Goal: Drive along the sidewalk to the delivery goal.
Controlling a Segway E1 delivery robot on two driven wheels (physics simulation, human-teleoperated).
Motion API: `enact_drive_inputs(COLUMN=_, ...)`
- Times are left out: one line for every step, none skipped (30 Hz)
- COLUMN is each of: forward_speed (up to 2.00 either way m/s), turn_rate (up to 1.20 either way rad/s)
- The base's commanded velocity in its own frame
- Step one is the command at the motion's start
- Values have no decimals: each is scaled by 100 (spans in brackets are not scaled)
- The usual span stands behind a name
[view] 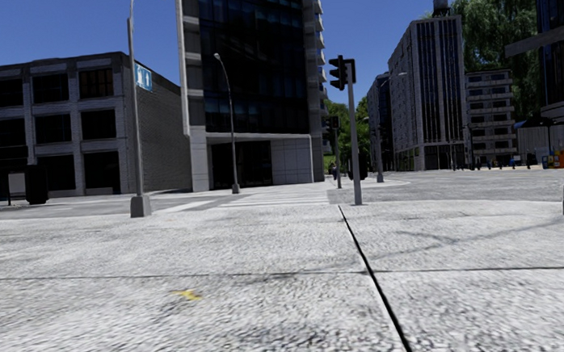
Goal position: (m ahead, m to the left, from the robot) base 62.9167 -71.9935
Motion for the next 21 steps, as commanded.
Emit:
enact_drive_inputs(forward_speed=200, turn_rate=0)
enact_drive_inputs(forward_speed=200, turn_rate=0)
enact_drive_inputs(forward_speed=200, turn_rate=0)
enact_drive_inputs(forward_speed=200, turn_rate=0)
enact_drive_inputs(forward_speed=200, turn_rate=0)
enact_drive_inputs(forward_speed=200, turn_rate=0)
enact_drive_inputs(forward_speed=200, turn_rate=0)
enact_drive_inputs(forward_speed=200, turn_rate=0)
enact_drive_inputs(forward_speed=200, turn_rate=0)
enact_drive_inputs(forward_speed=200, turn_rate=0)
enact_drive_inputs(forward_speed=200, turn_rate=0)
enact_drive_inputs(forward_speed=200, turn_rate=0)
enact_drive_inputs(forward_speed=200, turn_rate=0)
enact_drive_inputs(forward_speed=200, turn_rate=0)
enact_drive_inputs(forward_speed=200, turn_rate=0)
enact_drive_inputs(forward_speed=200, turn_rate=0)
enact_drive_inputs(forward_speed=200, turn_rate=0)
enact_drive_inputs(forward_speed=200, turn_rate=0)
enact_drive_inputs(forward_speed=200, turn_rate=0)
enact_drive_inputs(forward_speed=200, turn_rate=0)
enact_drive_inputs(forward_speed=200, turn_rate=0)
